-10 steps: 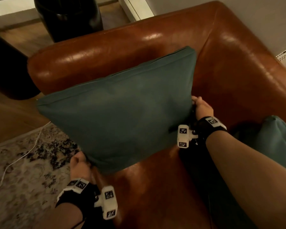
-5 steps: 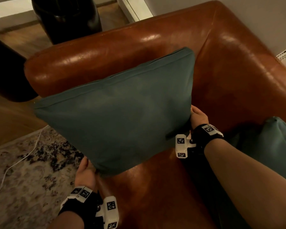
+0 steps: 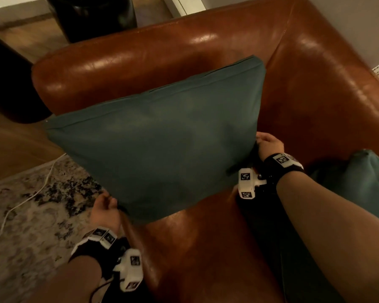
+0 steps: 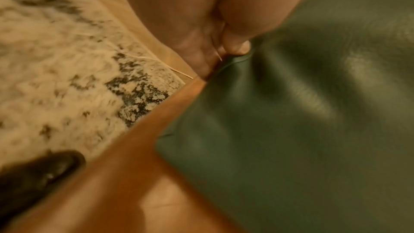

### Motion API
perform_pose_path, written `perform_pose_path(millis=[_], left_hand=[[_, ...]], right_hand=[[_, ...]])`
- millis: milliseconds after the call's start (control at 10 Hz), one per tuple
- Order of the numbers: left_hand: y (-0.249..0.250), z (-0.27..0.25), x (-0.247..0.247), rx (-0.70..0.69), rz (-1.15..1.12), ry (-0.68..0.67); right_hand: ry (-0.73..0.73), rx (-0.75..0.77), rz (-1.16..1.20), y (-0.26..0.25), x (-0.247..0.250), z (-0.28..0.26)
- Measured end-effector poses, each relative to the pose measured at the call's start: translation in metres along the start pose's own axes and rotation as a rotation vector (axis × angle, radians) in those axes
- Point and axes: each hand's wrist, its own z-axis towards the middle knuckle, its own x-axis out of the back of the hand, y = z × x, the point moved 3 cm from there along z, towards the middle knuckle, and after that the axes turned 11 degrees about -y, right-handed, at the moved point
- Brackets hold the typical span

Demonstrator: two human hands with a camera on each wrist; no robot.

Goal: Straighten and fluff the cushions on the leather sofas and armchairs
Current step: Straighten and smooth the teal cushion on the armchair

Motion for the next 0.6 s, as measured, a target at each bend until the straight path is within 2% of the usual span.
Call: perform_pose_path(millis=[100,200,300,400,500,600], left_hand=[[-0.007,-0.01,-0.003,0.025,0.063,-0.068],[-0.004,-0.005,-0.001,0.007,0.099,0.049],[-0.006,0.015,-0.002,-0.025,0.108,0.109],[-0.009,0.008,-0.001,-0.066,0.159,0.124],[-0.023,0.001,0.0,-0.055,0.184,0.043],[-0.041,0.007,-0.013,0.033,0.208,-0.142]], right_hand=[[-0.112,-0.069,0.005,0.021,-0.004,-0.005],[-0.109,-0.077,-0.018,0.041,-0.005,0.01],[-0.03,-0.067,-0.067,0.017,-0.012,-0.014],[0.017,-0.023,-0.086,0.009,-0.01,-0.012],[0.028,-0.008,-0.07,0.026,-0.007,0.001],[-0.029,-0.029,-0.117,0.043,-0.006,0.014]])
